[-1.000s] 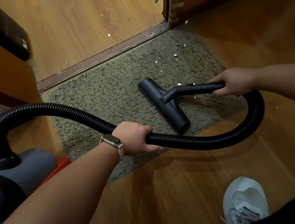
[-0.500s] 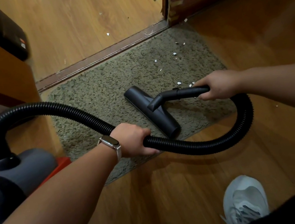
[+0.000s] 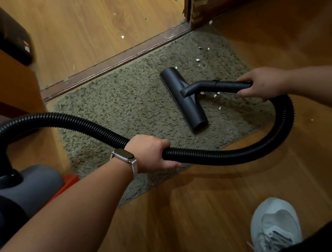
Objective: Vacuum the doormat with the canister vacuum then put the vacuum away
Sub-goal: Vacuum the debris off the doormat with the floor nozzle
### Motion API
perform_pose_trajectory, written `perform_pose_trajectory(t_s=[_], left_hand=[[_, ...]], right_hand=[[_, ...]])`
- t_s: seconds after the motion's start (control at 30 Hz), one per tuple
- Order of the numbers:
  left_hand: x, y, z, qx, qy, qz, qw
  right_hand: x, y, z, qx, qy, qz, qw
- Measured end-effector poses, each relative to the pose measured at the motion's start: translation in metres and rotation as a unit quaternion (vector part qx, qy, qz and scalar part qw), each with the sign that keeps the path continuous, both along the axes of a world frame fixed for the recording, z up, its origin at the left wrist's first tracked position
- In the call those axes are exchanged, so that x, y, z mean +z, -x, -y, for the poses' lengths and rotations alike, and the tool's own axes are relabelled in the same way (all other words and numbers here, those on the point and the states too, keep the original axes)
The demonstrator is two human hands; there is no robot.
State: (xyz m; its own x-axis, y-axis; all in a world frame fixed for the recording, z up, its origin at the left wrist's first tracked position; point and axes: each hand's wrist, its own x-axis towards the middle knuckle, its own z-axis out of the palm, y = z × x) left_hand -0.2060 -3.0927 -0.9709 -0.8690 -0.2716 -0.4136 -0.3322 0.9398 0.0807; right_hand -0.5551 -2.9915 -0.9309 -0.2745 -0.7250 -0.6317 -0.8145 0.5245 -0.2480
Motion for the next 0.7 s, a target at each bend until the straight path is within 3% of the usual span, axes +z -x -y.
perform_pose_trajectory(t_s=[0.3,0.7], left_hand=[[0.000,0.001,0.001,0.006,-0.007,0.008,1.000],[-0.005,0.008,0.010,0.040,0.000,-0.016,0.999]], right_hand=[[0.003,0.004,0.000,-0.009,0.008,-0.005,1.000],[-0.004,0.034,0.000,-0.106,0.044,-0.002,0.993]])
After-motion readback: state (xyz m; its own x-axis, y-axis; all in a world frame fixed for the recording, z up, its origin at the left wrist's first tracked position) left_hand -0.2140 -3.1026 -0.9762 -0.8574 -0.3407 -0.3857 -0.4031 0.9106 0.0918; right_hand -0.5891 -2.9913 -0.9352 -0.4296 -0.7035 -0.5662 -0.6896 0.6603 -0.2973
